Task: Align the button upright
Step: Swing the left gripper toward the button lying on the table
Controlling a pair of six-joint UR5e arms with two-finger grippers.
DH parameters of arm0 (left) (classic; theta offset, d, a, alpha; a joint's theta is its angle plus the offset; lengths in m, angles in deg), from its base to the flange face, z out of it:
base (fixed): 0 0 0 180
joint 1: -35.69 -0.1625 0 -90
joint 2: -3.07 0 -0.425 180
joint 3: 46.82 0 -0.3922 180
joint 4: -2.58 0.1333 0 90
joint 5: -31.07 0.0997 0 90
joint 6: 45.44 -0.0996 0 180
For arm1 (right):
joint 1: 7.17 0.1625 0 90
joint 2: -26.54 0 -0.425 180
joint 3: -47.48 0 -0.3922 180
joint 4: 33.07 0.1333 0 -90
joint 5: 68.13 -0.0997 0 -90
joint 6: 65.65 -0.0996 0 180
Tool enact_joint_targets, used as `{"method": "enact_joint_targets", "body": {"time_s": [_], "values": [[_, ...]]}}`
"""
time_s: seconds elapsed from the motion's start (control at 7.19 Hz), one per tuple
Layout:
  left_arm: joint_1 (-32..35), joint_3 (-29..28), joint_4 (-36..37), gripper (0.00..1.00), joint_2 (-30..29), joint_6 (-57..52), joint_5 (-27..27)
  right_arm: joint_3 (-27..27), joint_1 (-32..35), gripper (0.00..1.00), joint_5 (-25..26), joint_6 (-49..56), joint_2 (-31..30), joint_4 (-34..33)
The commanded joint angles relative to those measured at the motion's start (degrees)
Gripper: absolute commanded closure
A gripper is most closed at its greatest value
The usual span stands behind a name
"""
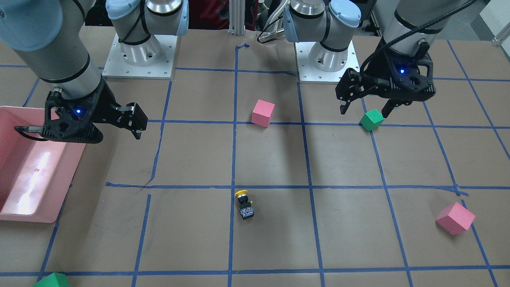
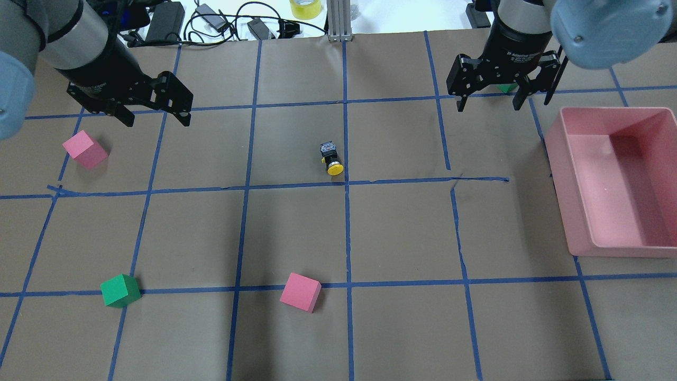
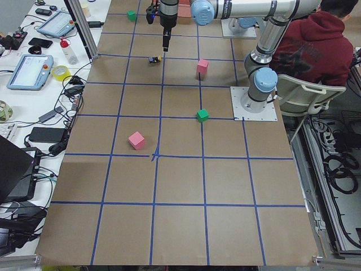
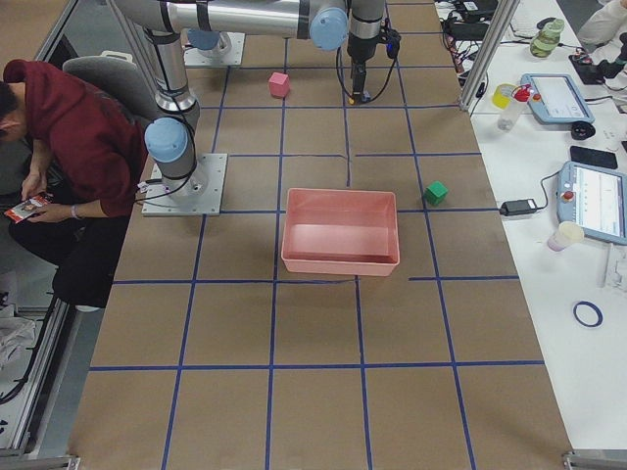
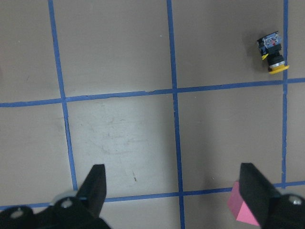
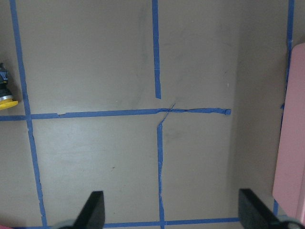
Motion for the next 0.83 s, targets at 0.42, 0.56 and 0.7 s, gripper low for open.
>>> {"method": "enact_joint_targets", "body": {"time_s": [0.42,0.56,0.7], "values": [[8.6,16.7,32.7,0.0,-2.8,11.2,0.5,-0.3,0.6,0.0,4.3,0.5,-2.1,3.3],[8.8,19.0,39.4,0.0,-5.4,11.2,0.4,-0.3,1.2,0.0,4.3,0.5,-2.1,3.3],[8.9,20.8,46.6,0.0,-8.3,11.2,0.2,-0.1,1.6,0.0,4.0,0.0,-2.2,3.3]]}}
